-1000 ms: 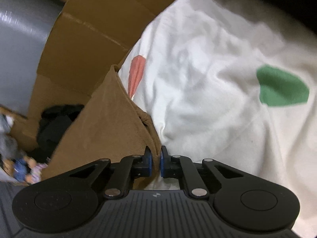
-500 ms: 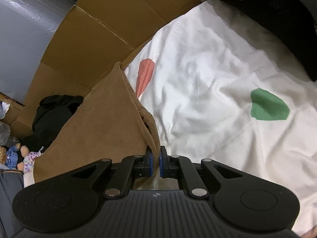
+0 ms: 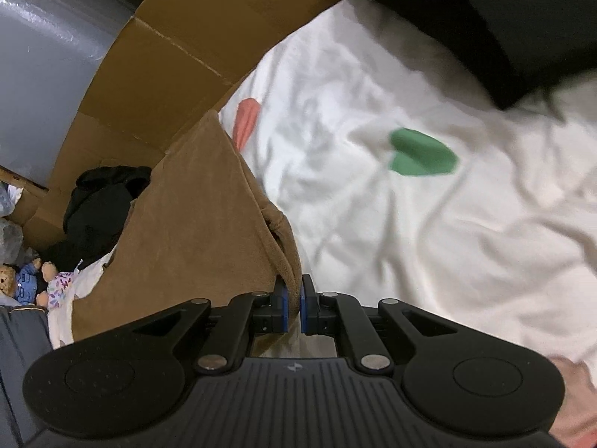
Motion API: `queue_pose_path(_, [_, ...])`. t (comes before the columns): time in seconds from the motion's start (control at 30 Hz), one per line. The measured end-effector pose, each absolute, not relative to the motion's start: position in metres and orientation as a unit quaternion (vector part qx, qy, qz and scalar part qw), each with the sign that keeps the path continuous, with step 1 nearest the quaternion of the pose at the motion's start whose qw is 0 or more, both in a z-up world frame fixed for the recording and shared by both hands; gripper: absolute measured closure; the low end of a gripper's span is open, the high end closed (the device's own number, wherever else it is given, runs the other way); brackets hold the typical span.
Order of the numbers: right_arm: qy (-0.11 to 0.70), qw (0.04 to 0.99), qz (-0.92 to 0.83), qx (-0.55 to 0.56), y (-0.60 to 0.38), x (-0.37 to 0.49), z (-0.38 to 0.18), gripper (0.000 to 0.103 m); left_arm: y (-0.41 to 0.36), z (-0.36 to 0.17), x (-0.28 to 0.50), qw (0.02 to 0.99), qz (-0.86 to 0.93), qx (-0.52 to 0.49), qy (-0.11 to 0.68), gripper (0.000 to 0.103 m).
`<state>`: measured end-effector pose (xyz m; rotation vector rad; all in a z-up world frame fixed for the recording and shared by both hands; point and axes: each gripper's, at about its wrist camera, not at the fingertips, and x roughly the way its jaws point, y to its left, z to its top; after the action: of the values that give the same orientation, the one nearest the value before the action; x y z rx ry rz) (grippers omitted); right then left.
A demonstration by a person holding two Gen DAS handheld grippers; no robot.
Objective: Fold clothes
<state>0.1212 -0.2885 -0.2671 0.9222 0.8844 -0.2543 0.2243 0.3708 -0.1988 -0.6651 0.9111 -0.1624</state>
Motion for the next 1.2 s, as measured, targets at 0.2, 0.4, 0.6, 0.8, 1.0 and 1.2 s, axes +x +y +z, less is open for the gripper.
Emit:
queue_pose_path(0.2, [0.415, 0.795, -0.114, 0.427, -0.297, 0.094, -0.264, 0.097, 0.354, -0.196, 0.193, 0.839, -0.075, -0.317, 0.435, 0.1])
queue_pose_path(0.4, [0.418, 0.795, -0.114, 0.425, -0.306, 0.074, -0.265, 0.097, 0.349, -0.197, 0.158, 0.837, -0.064, -0.331, 0.431, 0.1])
queue_pose_path(0.6, [0.422, 0.79, -0.117, 0.429, -0.313, 0.058, -0.27, 0.097, 0.35, -0.201, 0.137, 0.833, -0.057, -0.337, 0.435, 0.1])
queue_pose_path(0.8, [0.424, 0.787, -0.121, 0.431, -0.313, 0.049, -0.277, 0.097, 0.353, -0.215, 0.124, 0.827, -0.049, -0.35, 0.437, 0.1])
queue_pose_path(1.0, [0.419, 0.782, -0.122, 0.445, -0.313, 0.046, -0.288, 0.096, 0.358, -0.237, 0.117, 0.82, -0.044, -0.382, 0.424, 0.099])
queue_pose_path(1.2, [0.414, 0.778, -0.119, 0.458, -0.315, 0.04, -0.291, 0.08, 0.367, -0.255, 0.117, 0.803, -0.034, -0.41, 0.431, 0.09])
